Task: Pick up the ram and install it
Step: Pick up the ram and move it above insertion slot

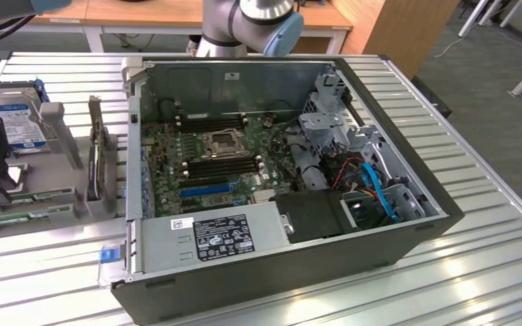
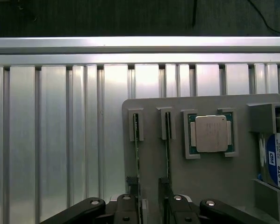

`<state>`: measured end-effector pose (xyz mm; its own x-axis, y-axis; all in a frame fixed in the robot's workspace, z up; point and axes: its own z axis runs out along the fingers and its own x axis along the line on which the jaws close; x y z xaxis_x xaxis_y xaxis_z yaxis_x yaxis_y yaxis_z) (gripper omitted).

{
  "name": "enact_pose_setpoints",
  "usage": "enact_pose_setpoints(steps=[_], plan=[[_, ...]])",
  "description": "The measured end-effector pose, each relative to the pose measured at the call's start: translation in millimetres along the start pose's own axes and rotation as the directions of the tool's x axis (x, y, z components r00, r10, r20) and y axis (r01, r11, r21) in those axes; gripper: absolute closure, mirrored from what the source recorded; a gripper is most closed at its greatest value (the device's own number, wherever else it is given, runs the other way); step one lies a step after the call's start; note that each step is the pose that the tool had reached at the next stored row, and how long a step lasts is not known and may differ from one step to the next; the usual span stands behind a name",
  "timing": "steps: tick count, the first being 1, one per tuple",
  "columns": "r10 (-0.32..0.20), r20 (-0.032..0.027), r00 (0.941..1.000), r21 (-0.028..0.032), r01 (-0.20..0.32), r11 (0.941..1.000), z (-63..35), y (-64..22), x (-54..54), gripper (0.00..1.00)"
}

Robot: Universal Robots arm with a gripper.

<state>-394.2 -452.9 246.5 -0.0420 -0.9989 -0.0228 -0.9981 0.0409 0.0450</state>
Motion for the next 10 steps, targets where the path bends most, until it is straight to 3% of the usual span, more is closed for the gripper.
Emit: enact_pose_setpoints(steps=[10], plan=[[0.0,0.0,1.0,0.0,0.0,1.0,0.2,0.0,1.2,0.69]])
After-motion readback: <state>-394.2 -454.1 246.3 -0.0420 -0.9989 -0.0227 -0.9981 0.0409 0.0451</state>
